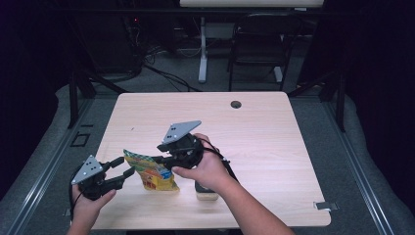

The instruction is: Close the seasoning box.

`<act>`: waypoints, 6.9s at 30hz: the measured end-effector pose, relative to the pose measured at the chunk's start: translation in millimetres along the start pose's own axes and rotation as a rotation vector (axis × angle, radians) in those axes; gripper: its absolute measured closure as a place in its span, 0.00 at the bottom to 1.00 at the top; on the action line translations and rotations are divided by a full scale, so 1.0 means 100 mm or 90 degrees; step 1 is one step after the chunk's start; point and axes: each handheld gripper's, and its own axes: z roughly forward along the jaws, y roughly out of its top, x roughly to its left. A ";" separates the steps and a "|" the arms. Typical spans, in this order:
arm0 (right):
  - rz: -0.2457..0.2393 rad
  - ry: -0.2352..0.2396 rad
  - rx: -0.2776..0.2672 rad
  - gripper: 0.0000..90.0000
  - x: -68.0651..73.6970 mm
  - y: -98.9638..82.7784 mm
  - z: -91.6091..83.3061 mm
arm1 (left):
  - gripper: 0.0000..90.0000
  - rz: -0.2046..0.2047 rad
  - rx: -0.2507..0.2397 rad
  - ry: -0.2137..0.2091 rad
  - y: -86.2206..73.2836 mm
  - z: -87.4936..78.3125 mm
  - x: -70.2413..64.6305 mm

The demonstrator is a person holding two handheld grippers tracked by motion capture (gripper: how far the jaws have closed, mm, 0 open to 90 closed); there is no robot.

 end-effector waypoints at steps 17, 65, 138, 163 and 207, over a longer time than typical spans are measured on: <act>0.036 -0.086 -0.042 0.64 -0.22 -0.25 -0.42 | 0.51 0.000 0.003 0.008 -0.01 -0.04 0.03; 0.182 -0.221 -0.001 1.00 -0.83 -1.02 -0.56 | 0.57 -0.038 0.001 0.058 -0.06 -0.13 0.18; 0.164 -0.156 -0.038 0.84 -0.65 -1.02 -0.61 | 0.57 -0.033 -0.008 0.057 -0.04 -0.15 0.15; 0.175 -0.141 0.003 0.71 -0.67 -1.19 -0.47 | 0.57 -0.036 -0.005 0.058 -0.05 -0.15 0.17; 0.169 -0.138 -0.009 0.94 -0.55 -1.44 -0.58 | 0.57 -0.036 0.000 0.058 -0.05 -0.15 0.16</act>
